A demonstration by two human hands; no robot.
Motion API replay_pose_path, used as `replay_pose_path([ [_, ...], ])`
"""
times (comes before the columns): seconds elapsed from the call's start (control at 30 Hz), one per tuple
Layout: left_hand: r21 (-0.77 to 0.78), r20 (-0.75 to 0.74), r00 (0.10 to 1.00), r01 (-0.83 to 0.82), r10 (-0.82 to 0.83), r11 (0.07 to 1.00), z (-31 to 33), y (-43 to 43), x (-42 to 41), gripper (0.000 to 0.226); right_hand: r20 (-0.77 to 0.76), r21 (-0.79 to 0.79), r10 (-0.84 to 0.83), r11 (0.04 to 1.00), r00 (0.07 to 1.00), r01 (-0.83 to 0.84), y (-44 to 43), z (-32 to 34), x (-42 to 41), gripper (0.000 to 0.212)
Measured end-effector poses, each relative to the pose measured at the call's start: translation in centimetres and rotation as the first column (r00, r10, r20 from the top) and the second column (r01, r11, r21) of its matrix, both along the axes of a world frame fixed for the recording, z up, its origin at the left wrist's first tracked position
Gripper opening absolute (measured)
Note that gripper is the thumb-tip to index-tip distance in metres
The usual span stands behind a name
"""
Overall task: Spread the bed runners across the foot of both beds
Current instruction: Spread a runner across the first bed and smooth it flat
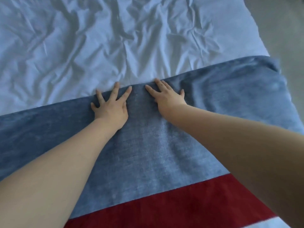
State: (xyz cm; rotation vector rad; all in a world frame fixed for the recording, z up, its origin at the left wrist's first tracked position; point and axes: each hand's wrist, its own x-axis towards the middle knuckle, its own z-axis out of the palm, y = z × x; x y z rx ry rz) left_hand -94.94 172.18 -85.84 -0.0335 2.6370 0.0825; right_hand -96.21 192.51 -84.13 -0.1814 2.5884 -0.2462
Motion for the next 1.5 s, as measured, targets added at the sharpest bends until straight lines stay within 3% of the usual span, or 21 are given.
replay_pose_path([
  [0.2,-0.033,0.056,0.995,-0.080,0.081,0.996,0.5,1.3,-0.1,0.055,0.101,-0.024,-0.027,0.999,0.995,0.030,-0.6,-0.1,-0.1,0.075],
  [0.3,-0.022,0.070,0.991,-0.110,0.111,0.994,0.0,1.7,0.4,0.050,0.140,0.013,-0.037,0.999,0.989,0.035,-1.1,-0.2,0.1,0.087],
  [0.57,0.051,-0.059,0.995,-0.072,0.075,0.996,-1.0,1.0,4.6,0.058,-0.103,0.112,0.006,0.994,0.995,0.005,-1.8,-2.7,5.6,0.057],
  [0.83,0.049,-0.185,0.982,0.047,-0.037,0.998,-1.5,1.5,17.9,0.065,-0.116,0.039,0.110,0.994,0.987,-0.106,-1.2,-1.4,14.5,0.068],
  [1.0,0.137,-0.183,0.979,0.111,-0.085,0.984,0.4,4.2,24.0,0.077,-0.222,-0.081,-0.029,0.997,0.975,0.011,1.1,-1.0,24.7,0.067],
  [1.13,0.113,-0.095,0.970,0.232,-0.222,0.966,1.3,5.6,30.3,0.081,-0.203,-0.098,-0.105,0.991,0.974,0.087,2.9,0.0,31.3,0.067],
  [1.23,0.130,0.080,0.977,0.185,-0.197,0.974,1.6,7.1,31.7,0.103,-0.046,-0.029,-0.104,0.994,0.993,0.103,4.8,0.8,34.1,0.080],
  [1.33,0.122,0.208,0.966,0.134,-0.157,0.984,1.8,8.2,30.5,0.111,0.083,-0.028,-0.096,0.995,0.992,0.098,6.3,1.0,34.3,0.093],
  [1.5,0.066,0.258,0.959,0.102,-0.115,0.993,1.9,9.4,30.1,0.110,0.173,0.004,-0.045,0.999,0.984,0.045,6.0,0.3,33.0,0.093],
])
